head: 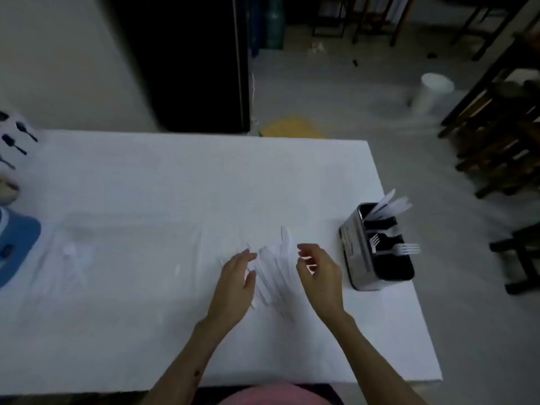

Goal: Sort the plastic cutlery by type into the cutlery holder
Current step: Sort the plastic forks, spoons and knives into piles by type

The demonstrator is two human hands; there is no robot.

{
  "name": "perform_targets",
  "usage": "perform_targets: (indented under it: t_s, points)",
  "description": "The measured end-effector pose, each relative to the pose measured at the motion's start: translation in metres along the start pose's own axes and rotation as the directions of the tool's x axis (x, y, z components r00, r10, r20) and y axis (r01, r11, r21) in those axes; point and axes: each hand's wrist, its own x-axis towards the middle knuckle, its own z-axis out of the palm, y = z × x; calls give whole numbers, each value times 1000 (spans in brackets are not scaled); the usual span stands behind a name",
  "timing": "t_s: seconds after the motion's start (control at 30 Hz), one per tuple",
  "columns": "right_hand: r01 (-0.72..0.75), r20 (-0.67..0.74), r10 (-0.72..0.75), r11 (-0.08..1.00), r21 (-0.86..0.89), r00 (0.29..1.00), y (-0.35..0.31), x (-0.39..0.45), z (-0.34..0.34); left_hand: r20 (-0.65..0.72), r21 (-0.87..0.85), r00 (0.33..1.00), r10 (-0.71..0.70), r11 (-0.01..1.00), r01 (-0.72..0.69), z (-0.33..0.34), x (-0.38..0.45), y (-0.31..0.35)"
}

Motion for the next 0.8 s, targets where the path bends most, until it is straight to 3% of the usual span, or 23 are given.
perform_targets:
  t_s: [0.13,0.23,0.6,0.8]
  points:
    - [-159,104,179,971,-177,978,34,-2,20,248,342,968,29,933,-115,24,-5,-36]
    - [-261,107,290,939,-226,951,47,2,35,340,460,940,32,866,-196,35,-8,-55]
    - [-377,51,423,850,-369,905,47,24,54,339,538,937,87,799,-269,36,-16,-74]
    - [-457,78,516,811,-366,853,50,24,50,342,428,933,111,865,-260,36,-15,-74]
